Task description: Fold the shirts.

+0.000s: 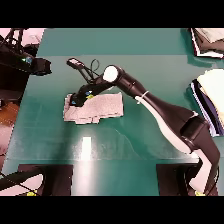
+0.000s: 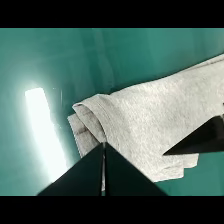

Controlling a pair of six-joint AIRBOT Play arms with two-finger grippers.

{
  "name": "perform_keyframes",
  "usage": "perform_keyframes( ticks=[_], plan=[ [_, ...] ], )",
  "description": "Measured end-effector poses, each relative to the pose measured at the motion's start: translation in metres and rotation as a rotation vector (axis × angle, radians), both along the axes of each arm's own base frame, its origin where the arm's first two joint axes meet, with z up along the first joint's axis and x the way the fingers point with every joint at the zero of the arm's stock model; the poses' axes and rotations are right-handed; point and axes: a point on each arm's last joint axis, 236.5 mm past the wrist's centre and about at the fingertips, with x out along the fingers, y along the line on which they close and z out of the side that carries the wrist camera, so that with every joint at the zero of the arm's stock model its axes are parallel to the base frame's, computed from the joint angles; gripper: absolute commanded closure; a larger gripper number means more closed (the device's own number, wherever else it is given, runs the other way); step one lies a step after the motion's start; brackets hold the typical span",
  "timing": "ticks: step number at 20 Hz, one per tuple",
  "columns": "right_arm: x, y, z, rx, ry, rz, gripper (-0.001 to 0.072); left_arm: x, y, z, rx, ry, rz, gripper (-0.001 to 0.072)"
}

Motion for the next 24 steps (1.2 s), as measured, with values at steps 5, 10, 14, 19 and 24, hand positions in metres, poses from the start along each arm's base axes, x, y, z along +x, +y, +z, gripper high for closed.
perform_keyframes(
  ticks=[5, 10, 14, 19, 24],
  plan=[
    [0.010, -0.103, -0.032, -0.123, 0.166, -0.105, 0.0267, -0.003, 0.001, -0.001, 0.003, 0.012, 0.000, 0.0686],
    [0.017, -0.215, -0.063, -0.171, 0.321, -0.354, -0.0008, -0.004, -0.003, 0.000, -0.017, 0.014, -0.007, 0.0686],
    [0.025, -0.250, -0.081, -0.111, 0.414, -0.532, 0.0026, -0.001, -0.014, 0.005, -0.065, -0.005, -0.016, 0.0686],
    [0.029, -0.230, -0.106, -0.048, 0.521, -0.572, 0.0041, 0.001, -0.023, 0.011, -0.108, -0.020, -0.024, 0.0686],
    [0.031, -0.175, -0.118, -0.013, 0.564, -0.504, 0.0311, 0.001, -0.026, 0.012, -0.122, -0.018, -0.029, 0.0686]
  ],
)
